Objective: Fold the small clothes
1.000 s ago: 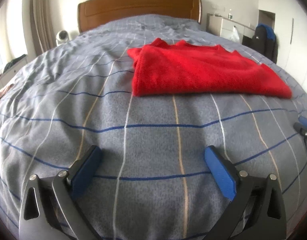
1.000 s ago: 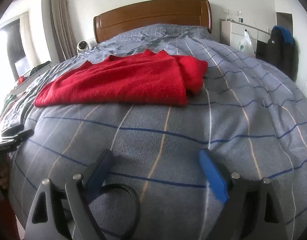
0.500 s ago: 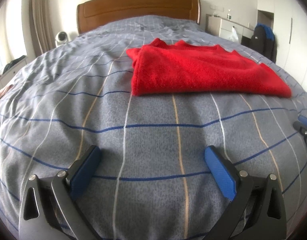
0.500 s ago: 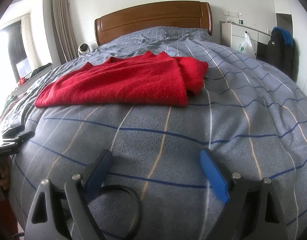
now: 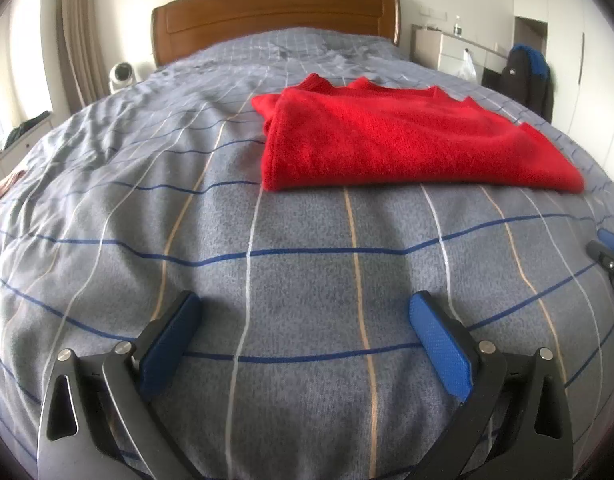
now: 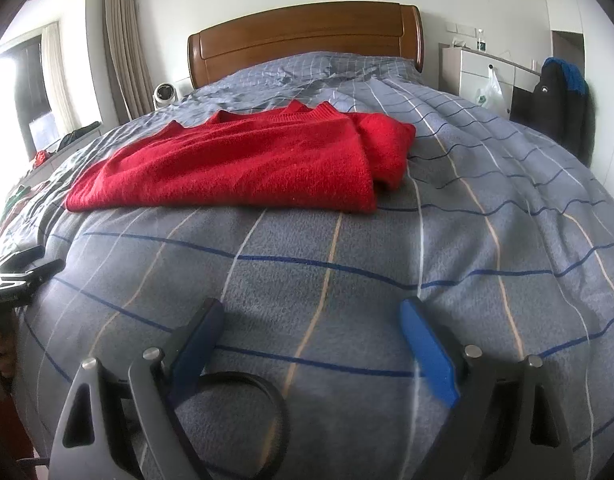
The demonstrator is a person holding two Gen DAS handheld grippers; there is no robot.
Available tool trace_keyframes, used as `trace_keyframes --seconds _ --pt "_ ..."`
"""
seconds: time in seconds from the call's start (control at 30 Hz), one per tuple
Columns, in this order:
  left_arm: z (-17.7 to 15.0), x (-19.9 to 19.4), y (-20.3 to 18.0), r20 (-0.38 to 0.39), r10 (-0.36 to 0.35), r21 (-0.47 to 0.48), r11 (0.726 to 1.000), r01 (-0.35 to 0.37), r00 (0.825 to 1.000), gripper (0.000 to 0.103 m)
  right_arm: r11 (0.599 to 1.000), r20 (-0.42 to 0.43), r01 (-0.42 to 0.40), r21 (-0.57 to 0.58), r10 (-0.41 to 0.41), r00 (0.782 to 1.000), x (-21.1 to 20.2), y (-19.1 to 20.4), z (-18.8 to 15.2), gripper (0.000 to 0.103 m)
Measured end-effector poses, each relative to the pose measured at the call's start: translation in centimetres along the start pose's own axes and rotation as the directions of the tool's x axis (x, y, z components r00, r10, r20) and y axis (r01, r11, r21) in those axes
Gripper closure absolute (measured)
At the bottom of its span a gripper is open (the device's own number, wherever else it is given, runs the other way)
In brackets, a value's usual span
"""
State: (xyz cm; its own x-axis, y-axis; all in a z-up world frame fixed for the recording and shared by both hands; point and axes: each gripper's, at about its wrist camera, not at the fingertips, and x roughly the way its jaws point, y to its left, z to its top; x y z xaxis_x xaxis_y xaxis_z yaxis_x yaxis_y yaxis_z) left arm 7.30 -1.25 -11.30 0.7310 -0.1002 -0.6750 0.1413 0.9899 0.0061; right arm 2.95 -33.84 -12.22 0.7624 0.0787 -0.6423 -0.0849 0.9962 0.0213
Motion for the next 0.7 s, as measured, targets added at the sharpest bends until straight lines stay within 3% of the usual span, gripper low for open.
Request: trace_keyframes --seconds 0.7 --pt "-0.21 -0.04 -0.13 0.019 0.006 0.004 1.0 -0.006 1.0 0.001 1.0 0.019 -0.003 0.004 0.002 1.0 -0.32 -0.13 -0.13 0.014"
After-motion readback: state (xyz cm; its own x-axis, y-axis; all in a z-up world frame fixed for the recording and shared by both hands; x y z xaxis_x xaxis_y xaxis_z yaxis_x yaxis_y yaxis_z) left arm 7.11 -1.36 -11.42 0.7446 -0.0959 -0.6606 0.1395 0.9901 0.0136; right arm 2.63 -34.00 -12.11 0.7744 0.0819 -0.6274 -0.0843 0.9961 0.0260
